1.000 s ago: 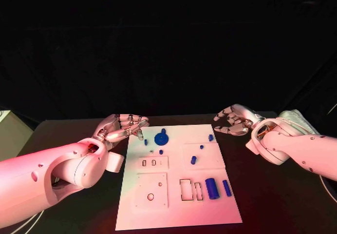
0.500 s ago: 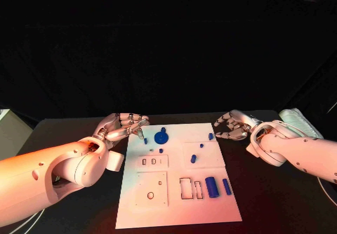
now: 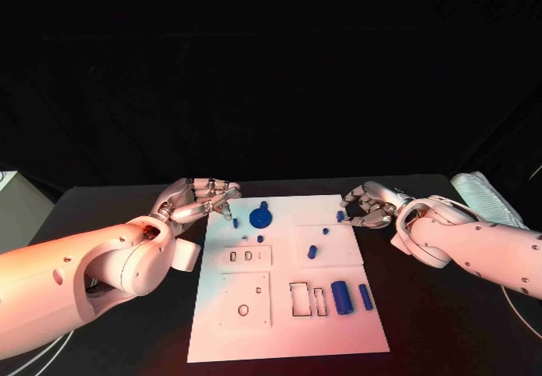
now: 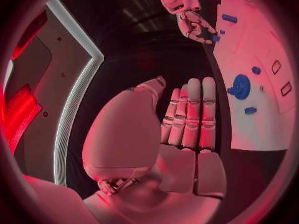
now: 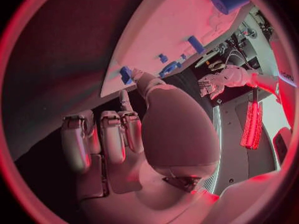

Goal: Assemble the parts on the task board

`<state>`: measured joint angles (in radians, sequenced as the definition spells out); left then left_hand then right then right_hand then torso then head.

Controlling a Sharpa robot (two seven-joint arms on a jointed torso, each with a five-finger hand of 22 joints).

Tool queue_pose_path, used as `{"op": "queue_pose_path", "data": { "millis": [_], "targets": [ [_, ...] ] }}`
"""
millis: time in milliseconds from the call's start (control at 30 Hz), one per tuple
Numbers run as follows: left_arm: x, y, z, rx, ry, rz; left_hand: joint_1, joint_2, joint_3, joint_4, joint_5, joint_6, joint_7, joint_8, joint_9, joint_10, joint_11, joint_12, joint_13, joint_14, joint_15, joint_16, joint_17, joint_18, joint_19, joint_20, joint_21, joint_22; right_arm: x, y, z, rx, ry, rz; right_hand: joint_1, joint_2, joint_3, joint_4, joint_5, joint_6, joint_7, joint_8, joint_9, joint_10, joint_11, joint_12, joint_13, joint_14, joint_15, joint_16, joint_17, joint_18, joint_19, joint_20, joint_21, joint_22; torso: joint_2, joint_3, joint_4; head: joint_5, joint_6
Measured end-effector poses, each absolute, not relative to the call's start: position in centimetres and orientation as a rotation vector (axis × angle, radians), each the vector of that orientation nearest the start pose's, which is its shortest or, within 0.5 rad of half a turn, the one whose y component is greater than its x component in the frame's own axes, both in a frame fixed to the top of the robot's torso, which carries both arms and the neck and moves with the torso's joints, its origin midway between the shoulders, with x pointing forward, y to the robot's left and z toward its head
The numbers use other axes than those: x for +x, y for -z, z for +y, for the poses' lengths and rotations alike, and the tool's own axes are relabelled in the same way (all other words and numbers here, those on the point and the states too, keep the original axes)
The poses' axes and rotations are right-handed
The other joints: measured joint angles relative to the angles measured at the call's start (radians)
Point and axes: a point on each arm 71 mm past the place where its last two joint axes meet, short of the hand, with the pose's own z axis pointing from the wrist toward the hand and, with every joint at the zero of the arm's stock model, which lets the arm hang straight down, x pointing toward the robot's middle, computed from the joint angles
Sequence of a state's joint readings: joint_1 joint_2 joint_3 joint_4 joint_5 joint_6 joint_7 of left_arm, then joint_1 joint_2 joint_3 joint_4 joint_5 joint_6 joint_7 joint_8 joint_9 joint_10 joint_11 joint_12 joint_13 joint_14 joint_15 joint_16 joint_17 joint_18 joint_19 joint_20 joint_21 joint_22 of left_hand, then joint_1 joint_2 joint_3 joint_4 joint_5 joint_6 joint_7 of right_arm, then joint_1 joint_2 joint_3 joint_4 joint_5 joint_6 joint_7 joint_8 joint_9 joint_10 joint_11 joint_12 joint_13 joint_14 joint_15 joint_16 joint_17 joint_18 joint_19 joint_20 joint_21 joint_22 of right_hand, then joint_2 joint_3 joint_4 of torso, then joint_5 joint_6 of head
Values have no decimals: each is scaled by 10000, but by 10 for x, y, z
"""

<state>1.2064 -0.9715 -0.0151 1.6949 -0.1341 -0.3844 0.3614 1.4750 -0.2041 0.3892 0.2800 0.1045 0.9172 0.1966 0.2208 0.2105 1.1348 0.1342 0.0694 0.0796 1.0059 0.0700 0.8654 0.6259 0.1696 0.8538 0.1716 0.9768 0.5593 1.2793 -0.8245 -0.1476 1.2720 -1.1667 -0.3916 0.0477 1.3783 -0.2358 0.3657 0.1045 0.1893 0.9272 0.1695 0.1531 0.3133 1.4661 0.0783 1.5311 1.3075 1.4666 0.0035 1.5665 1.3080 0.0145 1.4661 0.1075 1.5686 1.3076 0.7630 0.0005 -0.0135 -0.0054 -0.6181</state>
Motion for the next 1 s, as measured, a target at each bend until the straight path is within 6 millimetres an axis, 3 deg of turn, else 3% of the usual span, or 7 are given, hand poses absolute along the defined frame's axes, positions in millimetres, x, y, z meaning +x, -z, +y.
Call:
{"op": "queue_pose_path", "data": {
  "millis": [333, 467, 567, 1000],
  "targets": [
    [461, 152, 223, -9817, 14998, 14228, 0, 0, 0, 0, 0, 0, 0, 0, 0, 0, 0, 0, 0, 0, 0, 0, 0, 0, 0, 0, 0, -2, 533, 191, -268, 843, -6064, 16392, 87, 96, 113, 28, 0, 29, -30, 0, 0, 0, 0, 6, -1, 0, 0, 0, -1, 0, 0, 0, 0, -1, -10, 0, -11, 11, -20],
    [461, 152, 223, -9817, 14999, 14229, 0, 0, 0, 0, 0, 0, 0, 0, -1, 0, 0, 0, 5, 0, 0, 0, 1, 0, 0, 0, 0, -2, 533, 193, -267, 841, -6043, 16429, 47, 243, 239, 38, 0, 236, -87, 88, 0, 0, 0, 65, -1, 0, 0, 0, -1, 0, 0, 0, 0, -1, -11, 0, -10, 12, -21],
    [461, 152, 223, -9817, 14999, 14229, 0, 0, 0, 0, 0, 0, 0, 0, -1, 0, 0, 0, 7, 0, 0, 0, 0, 0, 0, 0, 0, -2, 534, 195, -266, 846, -6030, 16487, 49, 240, 265, 42, 0, 326, -145, 93, 10, 0, 0, 66, -1, 0, 0, 0, -2, 0, 0, 0, 0, -1, -11, 0, -10, 27, -27],
    [461, 152, 223, -9824, 14980, 14225, 0, 0, 0, 0, 0, 0, 0, 0, -2, 0, 0, 0, 6, 0, 0, 0, 1, 0, 0, 0, 0, -3, 535, 198, -265, 878, -5935, 16623, 49, 240, 319, 42, 1, 361, -110, 134, 10, 0, 0, 106, -2, 0, 0, 0, -3, 0, 0, 0, 0, -2, -14, 6, -16, 46, -28]
  ]
}}
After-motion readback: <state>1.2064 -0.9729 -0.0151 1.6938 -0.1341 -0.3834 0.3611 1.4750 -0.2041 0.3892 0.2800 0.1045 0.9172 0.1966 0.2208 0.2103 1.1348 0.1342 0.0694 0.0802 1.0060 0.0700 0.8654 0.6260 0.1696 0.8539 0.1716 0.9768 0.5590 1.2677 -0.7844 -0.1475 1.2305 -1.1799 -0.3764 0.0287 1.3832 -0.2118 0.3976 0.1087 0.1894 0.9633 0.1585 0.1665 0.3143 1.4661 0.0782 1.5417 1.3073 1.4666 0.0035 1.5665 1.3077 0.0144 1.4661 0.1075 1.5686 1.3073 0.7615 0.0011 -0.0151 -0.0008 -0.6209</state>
